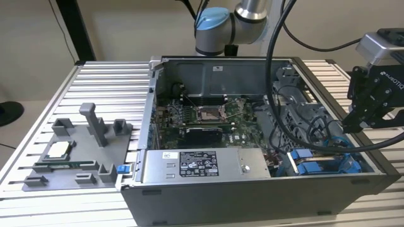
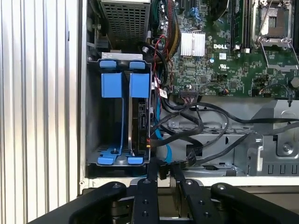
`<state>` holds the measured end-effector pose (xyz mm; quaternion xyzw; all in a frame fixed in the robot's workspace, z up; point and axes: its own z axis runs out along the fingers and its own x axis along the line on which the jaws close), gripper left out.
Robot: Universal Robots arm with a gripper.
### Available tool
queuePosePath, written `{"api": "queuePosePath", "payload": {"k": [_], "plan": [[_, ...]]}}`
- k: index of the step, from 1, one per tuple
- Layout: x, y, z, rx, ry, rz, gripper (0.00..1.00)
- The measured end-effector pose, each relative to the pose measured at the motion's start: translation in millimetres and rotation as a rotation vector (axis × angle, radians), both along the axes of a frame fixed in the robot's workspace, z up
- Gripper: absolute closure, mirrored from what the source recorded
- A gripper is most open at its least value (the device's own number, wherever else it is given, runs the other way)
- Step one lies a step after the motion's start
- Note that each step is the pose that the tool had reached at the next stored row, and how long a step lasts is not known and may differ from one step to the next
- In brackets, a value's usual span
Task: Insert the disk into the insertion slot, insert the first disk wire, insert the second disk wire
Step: 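Insert the second disk wire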
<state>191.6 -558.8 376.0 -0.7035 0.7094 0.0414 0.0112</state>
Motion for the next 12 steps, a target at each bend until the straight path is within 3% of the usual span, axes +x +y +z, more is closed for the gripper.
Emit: {"api": "queuePosePath", "payload": {"k": [1, 2, 12], "plan": [[0.0, 0.0, 0.0, 0.0, 0.0, 0.0, 0.0], [0.0, 0.0, -0.1, 0.0001, 0.0, 0.0, 1.0], [-0.1, 0.0, -1.5, 0.0, 0.0, 0.0, 1.0]]}}
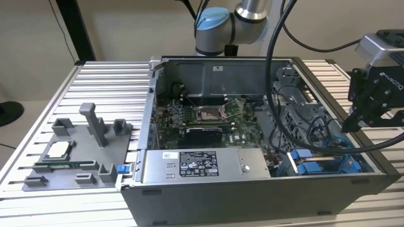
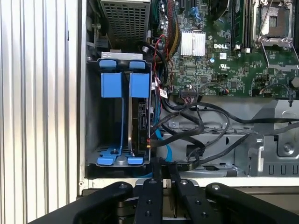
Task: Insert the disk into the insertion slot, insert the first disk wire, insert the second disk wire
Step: 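Insert the second disk wire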
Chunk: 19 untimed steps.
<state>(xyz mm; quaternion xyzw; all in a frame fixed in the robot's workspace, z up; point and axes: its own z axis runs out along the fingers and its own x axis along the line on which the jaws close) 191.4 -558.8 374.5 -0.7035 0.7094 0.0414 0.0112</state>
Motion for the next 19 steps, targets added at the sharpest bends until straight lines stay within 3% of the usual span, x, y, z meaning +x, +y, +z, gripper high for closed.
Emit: {"api": "queuePosePath", "payload": {"k": [6, 11, 19], "plan": [[-10.2, -0.1, 5.0, 0.0006, -0.0001, 0.0, 1.0], [-18.1, 0.0, 16.0, 0.0008, -0.0005, 0.0, 1.0], [-46.7, 0.3, 17.1, 0.0008, -0.0061, 0.0, 1.0]]}}
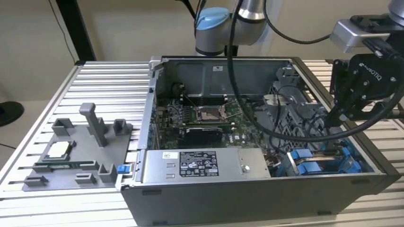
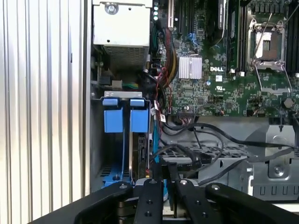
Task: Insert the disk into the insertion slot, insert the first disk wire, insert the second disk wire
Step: 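Insert the second disk wire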
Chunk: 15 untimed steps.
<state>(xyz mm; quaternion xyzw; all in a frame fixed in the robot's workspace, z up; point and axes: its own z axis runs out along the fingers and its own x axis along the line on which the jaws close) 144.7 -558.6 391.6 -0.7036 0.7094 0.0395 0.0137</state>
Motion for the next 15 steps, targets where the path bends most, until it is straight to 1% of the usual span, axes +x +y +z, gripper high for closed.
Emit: {"api": "queuePosePath", "payload": {"k": [1, 2, 5, 6, 7, 9, 15], "plan": [[-2.7, 0.0, 0.0, 0.0, -0.0017, 0.0, 1.0], [-5.3, 0.0, -0.3, 0.0, -0.0057, 0.0, 1.0], [-14.0, 0.0, -2.8, 0.0, -0.0298, 0.0, 1.0], [-16.3, 0.0, -4.0, 0.0, -0.035, 0.0, 1.0], [-17.8, -0.1, -5.4, 0.0, -0.0371, 0.0, 1.0], [-18.4, -0.1, -7.4, -0.0008, -0.0375, 0.0, 1.0], [-18.4, -0.1, -7.7, -0.0011, -0.0375, 0.0, 1.0]]}}
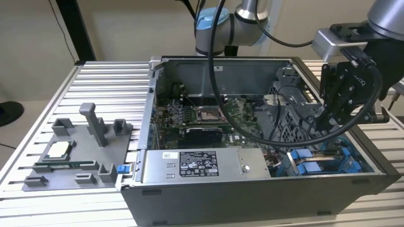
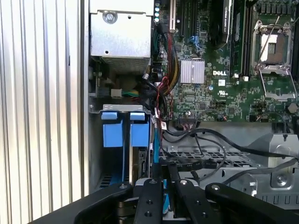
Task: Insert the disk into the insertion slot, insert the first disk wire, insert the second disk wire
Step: 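Insert the second disk wire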
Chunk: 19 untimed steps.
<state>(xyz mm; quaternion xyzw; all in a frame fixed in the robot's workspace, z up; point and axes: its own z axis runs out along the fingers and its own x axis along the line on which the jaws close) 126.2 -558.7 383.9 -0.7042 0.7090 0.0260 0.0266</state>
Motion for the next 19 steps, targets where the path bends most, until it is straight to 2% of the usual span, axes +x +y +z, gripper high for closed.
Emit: {"api": "queuePosePath", "payload": {"k": [2, 4, 7, 15, 17, 19], "plan": [[-1.2, 0.0, -1.2, 0.0004, -0.0041, 0.0, 1.0], [-3.1, -0.1, -3.3, 0.0002, -0.0135, 0.0, 1.0], [-5.8, -0.3, -6.4, -0.0001, -0.0316, 0.0, 1.0], [-11.4, -1.8, -14.1, 0.0001, -0.0859, 0.0, 1.0], [-12.1, -2.0, -16.2, 0.0, -0.0975, 0.0, 1.0], [-12.2, -1.9, -17.5, -0.0001, -0.1047, 0.0, 1.0]]}}
